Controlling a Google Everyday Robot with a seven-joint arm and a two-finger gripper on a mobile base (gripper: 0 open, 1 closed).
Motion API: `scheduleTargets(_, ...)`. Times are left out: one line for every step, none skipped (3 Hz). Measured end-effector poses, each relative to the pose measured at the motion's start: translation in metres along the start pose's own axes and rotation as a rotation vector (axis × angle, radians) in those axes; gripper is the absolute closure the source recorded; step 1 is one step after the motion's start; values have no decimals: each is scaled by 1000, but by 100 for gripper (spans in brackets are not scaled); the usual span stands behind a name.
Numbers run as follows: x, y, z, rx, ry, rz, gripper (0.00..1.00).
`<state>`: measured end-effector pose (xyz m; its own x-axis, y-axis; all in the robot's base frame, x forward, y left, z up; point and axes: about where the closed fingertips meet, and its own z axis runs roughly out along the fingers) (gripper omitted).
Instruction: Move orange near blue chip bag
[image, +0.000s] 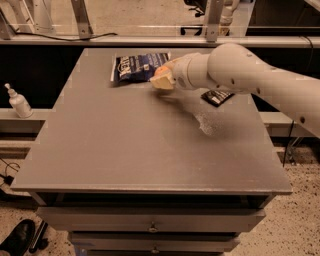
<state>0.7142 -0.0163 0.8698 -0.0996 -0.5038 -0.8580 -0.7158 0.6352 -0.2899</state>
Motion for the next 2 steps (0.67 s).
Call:
scheduleTargets(5,-2,6,4,-11,24,59)
scheduleTargets(7,-3,12,0,-17,36,36)
